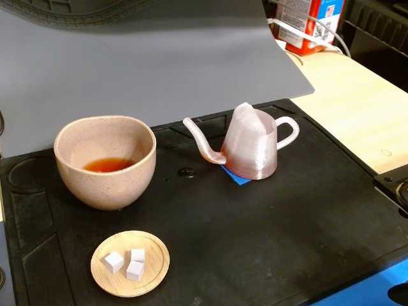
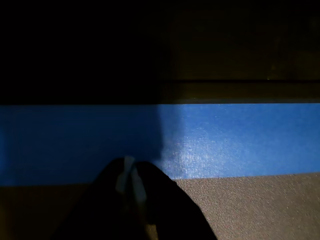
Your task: Pick up a kettle and pour liquid into a cup.
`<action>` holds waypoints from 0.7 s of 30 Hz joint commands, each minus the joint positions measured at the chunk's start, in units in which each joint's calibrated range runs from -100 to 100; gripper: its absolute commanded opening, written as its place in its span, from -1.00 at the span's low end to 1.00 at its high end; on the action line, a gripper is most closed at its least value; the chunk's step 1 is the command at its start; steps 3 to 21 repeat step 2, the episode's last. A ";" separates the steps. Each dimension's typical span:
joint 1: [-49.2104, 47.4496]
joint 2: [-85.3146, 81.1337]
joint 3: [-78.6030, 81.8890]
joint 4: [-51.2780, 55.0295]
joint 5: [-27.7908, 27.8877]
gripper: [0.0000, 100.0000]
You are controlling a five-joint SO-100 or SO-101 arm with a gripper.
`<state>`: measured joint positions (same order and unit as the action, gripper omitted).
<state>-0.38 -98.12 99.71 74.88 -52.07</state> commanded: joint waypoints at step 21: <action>0.04 -0.01 0.20 0.22 0.30 -0.99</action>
